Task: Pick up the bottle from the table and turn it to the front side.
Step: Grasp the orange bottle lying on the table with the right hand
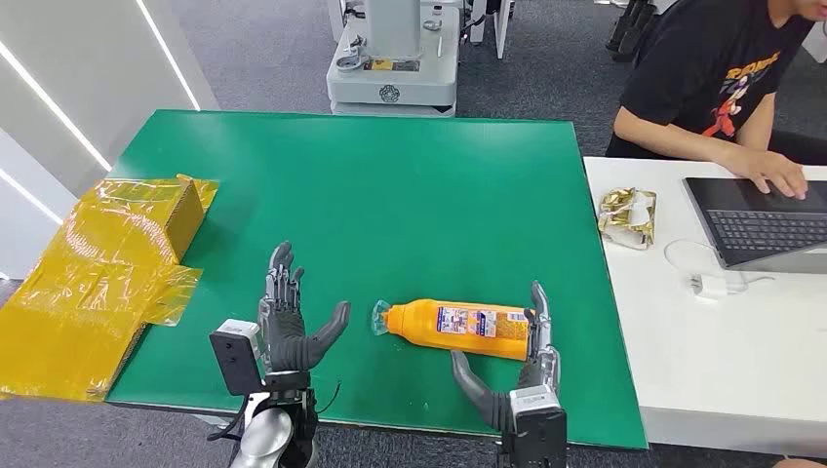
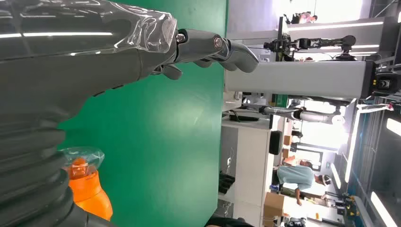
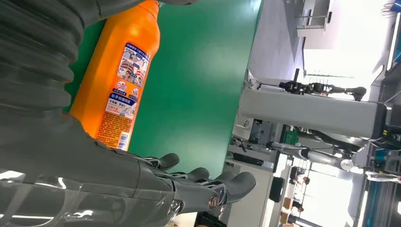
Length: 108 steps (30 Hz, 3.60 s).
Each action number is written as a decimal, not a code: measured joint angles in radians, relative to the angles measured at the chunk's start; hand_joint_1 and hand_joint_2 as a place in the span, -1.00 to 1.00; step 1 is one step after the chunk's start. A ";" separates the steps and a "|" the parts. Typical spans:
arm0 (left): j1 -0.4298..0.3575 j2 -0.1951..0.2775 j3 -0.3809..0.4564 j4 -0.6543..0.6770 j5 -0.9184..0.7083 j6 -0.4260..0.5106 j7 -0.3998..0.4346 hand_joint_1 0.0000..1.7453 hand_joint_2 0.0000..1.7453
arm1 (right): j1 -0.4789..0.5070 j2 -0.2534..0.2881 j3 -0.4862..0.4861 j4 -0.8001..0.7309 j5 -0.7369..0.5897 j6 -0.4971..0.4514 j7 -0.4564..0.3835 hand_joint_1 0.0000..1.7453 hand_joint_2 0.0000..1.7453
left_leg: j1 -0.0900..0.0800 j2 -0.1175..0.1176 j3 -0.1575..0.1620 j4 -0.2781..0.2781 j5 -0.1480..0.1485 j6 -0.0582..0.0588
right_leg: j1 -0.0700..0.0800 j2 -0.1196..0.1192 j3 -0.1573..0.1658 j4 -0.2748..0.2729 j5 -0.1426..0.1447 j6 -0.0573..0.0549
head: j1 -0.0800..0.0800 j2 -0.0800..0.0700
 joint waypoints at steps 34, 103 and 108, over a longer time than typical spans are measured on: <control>-0.015 -0.002 0.007 0.017 -0.010 -0.122 0.008 -1.00 1.00 | -0.133 -0.261 -0.126 -0.056 0.827 0.645 0.338 -1.00 1.00 | 0.000 0.000 0.000 0.002 0.000 0.001 | 0.000 0.000 0.000 0.000 0.001 0.001 | 0.000 0.000; -0.243 -0.014 -0.038 0.306 0.141 -0.095 -0.068 -1.00 1.00 | -0.892 -0.261 0.282 0.864 0.503 0.763 0.108 -1.00 1.00 | -0.001 -0.001 -0.005 0.006 0.003 0.005 | 0.000 0.000 -0.002 0.000 0.006 0.006 | 0.000 0.000; -0.245 -0.014 -0.038 0.311 0.141 -0.095 -0.068 -1.00 1.00 | -0.895 -0.259 0.287 0.871 0.503 0.763 0.108 -1.00 1.00 | -0.001 -0.001 -0.005 0.006 0.003 0.005 | 0.000 0.000 -0.002 0.000 0.006 0.006 | 0.000 0.000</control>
